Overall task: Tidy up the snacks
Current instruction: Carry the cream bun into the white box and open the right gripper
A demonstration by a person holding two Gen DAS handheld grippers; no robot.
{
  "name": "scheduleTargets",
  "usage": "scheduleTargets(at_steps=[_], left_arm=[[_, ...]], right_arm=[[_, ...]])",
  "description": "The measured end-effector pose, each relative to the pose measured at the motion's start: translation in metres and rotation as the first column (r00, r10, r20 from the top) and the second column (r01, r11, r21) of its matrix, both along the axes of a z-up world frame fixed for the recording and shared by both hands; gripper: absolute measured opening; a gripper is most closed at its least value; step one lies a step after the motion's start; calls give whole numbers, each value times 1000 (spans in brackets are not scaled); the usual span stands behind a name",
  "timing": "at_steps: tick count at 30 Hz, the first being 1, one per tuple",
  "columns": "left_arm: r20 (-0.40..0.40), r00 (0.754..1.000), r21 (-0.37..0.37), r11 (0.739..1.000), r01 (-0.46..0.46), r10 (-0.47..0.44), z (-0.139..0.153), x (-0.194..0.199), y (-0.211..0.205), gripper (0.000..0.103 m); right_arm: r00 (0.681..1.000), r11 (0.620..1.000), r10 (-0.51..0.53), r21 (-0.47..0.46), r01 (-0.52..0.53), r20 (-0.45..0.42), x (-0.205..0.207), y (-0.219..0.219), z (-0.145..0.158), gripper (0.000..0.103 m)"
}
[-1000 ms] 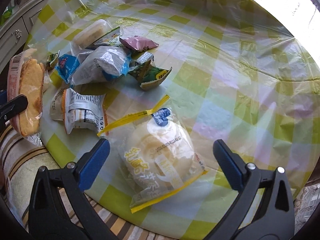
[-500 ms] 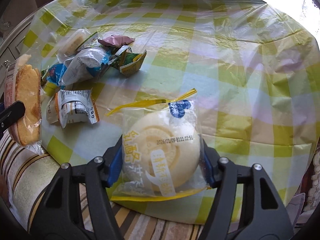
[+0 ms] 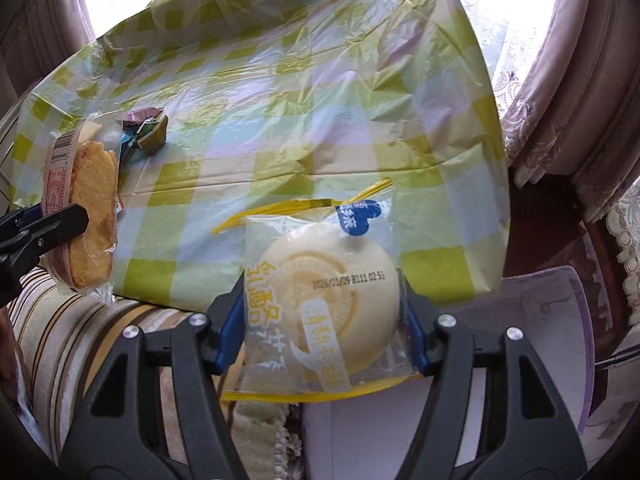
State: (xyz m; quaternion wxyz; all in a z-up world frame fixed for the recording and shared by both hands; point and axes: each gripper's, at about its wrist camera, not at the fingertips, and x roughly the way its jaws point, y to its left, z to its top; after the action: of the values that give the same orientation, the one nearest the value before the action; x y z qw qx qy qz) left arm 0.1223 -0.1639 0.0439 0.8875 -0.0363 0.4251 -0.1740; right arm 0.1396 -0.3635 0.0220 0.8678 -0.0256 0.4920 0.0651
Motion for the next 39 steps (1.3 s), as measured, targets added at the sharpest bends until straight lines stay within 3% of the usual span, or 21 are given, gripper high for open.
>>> scheduleTargets(at_steps=[5, 12, 16, 21, 26, 28, 30, 34, 36, 39], left_arm=[[-36, 987, 7, 988, 157, -157, -4, 2, -60, 47], [-112, 938, 5, 944, 330, -327, -18, 3, -130, 47], [-168, 909, 24, 921, 390, -381, -29, 0, -157, 47], [-214, 890, 46, 906, 420, -402, -40, 3, -179, 47], [-205, 902, 13, 921, 390, -379, -37, 4, -170, 51], [-190, 918, -4, 935, 354, -348, -33, 6, -162, 61], [-166, 933, -14, 947, 322, -320, -28, 7, -156, 63], [-91, 963, -40, 967, 252, -255, -16, 5, -139, 66], [-73, 965, -96, 964, 246, -253, -13, 6, -130, 68], [-53, 974, -119, 970, 211, -219, -8, 6, -118, 68]], right_arm=[[993, 994, -111, -14, 110, -31, -22, -49, -11, 68], [967, 970, -244, -4, 244, -74, -42, -103, -27, 68], [952, 956, -289, 15, 292, -99, -46, -124, -36, 68], [942, 947, -313, 35, 319, -120, -43, -134, -45, 69], [937, 940, -333, 37, 338, -107, -41, -138, -45, 70], [934, 936, -344, 40, 349, -94, -41, -138, -41, 81], [929, 931, -361, 26, 364, -77, -40, -137, -37, 85], [921, 921, -389, -14, 389, -35, -37, -133, -26, 91], [916, 915, -401, -44, 401, 3, -37, -128, -18, 92], [928, 927, -368, -58, 372, 58, -35, -119, -5, 93]])
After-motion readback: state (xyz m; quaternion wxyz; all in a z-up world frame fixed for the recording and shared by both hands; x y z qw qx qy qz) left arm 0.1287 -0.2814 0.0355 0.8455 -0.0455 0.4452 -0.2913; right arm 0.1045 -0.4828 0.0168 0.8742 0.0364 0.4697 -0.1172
